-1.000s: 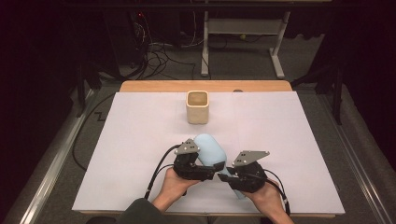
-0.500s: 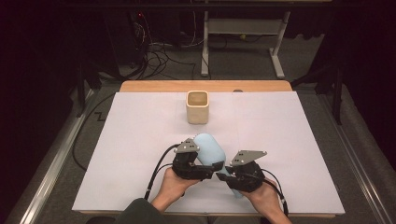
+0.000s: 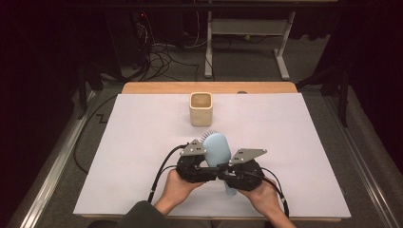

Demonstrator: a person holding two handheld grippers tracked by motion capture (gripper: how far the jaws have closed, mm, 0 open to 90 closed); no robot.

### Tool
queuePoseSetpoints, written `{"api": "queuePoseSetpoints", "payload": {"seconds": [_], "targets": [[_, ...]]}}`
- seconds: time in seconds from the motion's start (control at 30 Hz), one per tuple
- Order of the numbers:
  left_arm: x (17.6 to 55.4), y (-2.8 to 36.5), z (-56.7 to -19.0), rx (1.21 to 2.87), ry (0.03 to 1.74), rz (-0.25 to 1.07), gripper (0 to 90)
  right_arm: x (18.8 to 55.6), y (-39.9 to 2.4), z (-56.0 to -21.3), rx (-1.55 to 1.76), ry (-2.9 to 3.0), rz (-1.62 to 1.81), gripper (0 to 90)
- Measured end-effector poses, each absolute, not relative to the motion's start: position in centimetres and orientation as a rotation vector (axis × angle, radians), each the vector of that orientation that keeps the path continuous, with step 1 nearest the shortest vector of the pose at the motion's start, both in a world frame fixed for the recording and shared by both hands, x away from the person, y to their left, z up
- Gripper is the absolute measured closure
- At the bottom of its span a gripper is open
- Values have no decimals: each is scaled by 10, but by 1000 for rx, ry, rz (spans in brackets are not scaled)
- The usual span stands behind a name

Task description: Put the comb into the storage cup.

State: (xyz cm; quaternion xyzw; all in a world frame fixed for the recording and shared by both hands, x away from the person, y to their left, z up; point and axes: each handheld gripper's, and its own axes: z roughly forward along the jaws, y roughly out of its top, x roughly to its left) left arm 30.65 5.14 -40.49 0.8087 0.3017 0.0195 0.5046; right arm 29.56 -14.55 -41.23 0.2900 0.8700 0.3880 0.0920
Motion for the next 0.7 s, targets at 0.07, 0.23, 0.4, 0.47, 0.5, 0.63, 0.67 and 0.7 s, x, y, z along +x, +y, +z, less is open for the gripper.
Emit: {"api": "queuePoseSetpoints", "payload": {"seconds": [0.07,0.23,0.4,0.47,0.5,0.63,0.67,0.7], "targets": [[308,52,-404,1953,733,34,494,297,-146,-412,862,2584,1157,714],[309,52,-403,1947,743,13,515,298,-146,-411,868,2589,1164,712],[309,53,-401,1943,751,8,532,300,-146,-410,863,2597,1180,707],[309,53,-399,1941,756,11,536,301,-146,-409,866,2599,1181,704],[309,54,-399,1940,754,14,538,301,-146,-408,865,2597,1182,701],[309,56,-396,1938,756,31,544,303,-146,-408,875,2587,1190,613],[310,57,-395,1936,757,33,544,303,-146,-408,879,2583,1190,583],[310,59,-395,1934,758,35,545,303,-147,-408,884,2581,1189,564]]}}
